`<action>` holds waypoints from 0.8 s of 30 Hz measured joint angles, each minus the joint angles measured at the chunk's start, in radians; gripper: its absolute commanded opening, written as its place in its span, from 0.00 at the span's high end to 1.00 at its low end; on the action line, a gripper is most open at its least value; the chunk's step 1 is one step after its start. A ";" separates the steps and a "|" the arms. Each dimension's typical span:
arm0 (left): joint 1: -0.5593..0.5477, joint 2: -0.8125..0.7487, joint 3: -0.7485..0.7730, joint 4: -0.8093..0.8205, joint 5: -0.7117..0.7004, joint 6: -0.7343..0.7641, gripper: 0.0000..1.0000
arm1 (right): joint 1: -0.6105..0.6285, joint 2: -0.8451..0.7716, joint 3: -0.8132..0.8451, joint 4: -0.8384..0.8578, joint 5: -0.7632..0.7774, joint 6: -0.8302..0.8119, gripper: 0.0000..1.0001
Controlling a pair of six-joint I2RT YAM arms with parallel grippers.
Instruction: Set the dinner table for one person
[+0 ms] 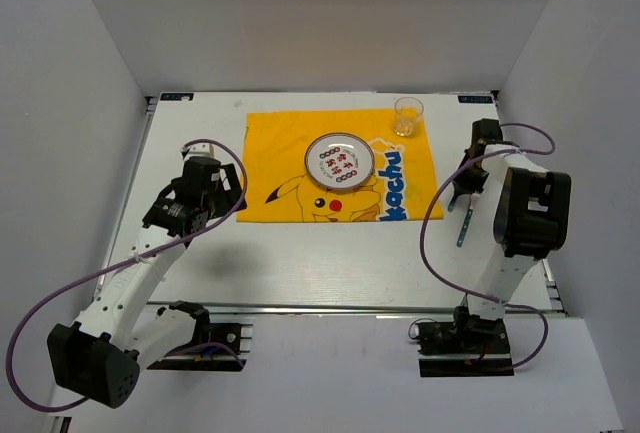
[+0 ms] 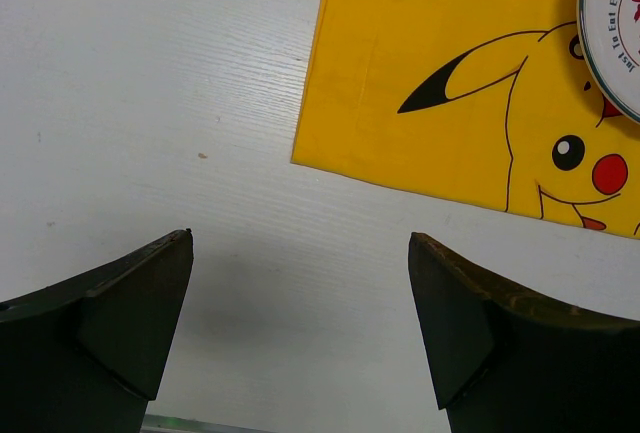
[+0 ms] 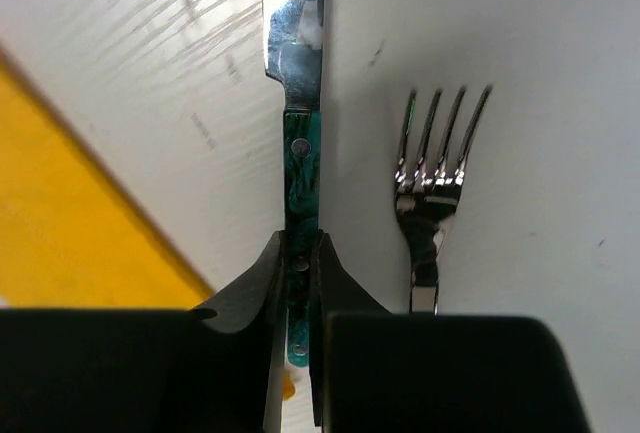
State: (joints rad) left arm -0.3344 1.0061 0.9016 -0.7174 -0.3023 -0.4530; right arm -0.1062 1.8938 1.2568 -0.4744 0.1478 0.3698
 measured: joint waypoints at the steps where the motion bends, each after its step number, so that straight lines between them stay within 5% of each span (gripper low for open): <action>1: 0.000 0.000 0.000 0.000 0.000 0.000 0.02 | 0.007 -0.016 -0.009 -0.005 -0.002 -0.001 1.00; 9: 0.000 0.000 0.000 0.000 0.000 0.001 0.02 | 0.114 -0.174 -0.012 -0.024 -0.026 -0.034 1.00; 24: 0.000 -0.026 -0.008 0.018 0.031 0.020 0.02 | 0.263 -0.164 -0.068 -0.024 -0.137 -0.171 1.00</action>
State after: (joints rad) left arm -0.3344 0.9802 0.8940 -0.6991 -0.2710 -0.4328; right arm 0.1570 1.7302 1.1889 -0.4984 0.0113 0.1986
